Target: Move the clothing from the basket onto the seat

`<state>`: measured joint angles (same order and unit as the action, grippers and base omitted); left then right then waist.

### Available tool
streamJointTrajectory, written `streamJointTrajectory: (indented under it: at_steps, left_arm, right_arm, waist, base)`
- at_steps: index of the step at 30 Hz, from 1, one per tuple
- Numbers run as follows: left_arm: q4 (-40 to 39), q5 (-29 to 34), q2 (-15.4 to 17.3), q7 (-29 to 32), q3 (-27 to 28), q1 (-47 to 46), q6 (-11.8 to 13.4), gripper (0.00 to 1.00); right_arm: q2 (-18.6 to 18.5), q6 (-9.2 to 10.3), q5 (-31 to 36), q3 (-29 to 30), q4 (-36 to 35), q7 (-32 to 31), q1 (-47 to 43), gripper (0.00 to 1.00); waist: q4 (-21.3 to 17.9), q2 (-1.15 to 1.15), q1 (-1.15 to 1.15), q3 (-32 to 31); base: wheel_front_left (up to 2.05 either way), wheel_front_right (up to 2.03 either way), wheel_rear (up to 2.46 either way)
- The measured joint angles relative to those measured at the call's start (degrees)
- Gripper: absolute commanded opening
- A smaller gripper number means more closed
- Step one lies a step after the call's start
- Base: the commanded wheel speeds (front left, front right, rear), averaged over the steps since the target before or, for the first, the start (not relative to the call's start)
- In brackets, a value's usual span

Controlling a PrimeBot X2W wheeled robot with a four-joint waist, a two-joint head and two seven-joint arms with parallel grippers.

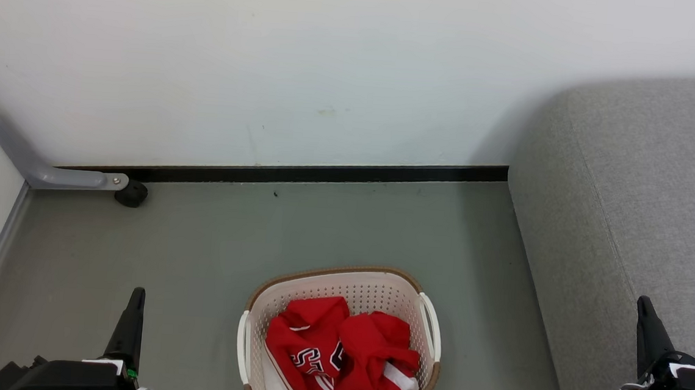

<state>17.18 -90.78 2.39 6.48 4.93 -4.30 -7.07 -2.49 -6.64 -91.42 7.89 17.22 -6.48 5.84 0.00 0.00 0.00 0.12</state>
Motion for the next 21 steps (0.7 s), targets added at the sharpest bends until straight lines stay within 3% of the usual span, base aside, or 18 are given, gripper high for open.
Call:
streamJointTrajectory:
  at_steps: [21]
  left_arm:
    - [0.0, 0.0, 0.0, 0.0, 0.0, 0.0, 0.0, 0.0]
  right_arm:
    - [0.0, 0.0, 0.0, 0.0, 0.0, 0.0, 0.0, 0.0]
  waist:
    - [0.0, 0.0, 0.0, 0.0]
  base:
    - [0.0, 0.0, 0.0]
